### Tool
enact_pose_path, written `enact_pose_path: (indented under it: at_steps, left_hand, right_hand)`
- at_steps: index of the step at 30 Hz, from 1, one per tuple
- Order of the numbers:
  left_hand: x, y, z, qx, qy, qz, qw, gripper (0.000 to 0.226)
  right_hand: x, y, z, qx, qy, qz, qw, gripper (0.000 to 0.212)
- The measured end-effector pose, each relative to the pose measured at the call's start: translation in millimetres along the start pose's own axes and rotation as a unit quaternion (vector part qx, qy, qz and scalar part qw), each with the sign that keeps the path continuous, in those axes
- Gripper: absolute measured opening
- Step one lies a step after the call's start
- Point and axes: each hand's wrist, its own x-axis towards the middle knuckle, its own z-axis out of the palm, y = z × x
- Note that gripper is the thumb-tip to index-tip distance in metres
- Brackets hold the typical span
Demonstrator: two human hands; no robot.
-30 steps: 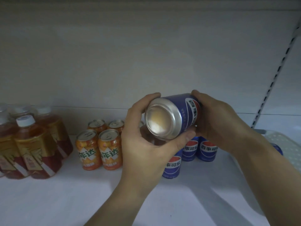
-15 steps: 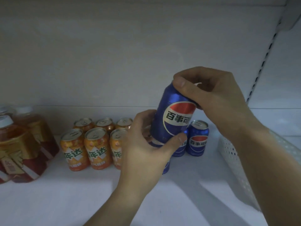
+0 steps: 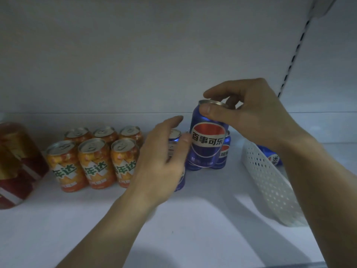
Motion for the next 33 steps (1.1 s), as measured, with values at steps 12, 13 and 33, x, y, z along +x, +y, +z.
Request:
enact_pose_path:
  at_steps: [12, 13, 33]
  left_hand:
    - [10, -13, -8, 0.144, -0.026, 0.029, 0.989, 0.019]
    - [10, -14, -9, 0.149, -0.027, 0.028, 0.988, 0.02]
    - [16, -21, -16, 0.186, -0.052, 0.069, 0.979, 0.024]
  right_hand:
    - [-12, 37, 26, -0.047, -0.061, 0.037, 0.996, 0.036]
    - [-13, 39, 29, -0.046, -0.065, 0.038, 0.996, 0.036]
    - [-14, 50, 56, -0.057, -0.122, 0.05, 0.99, 0.032]
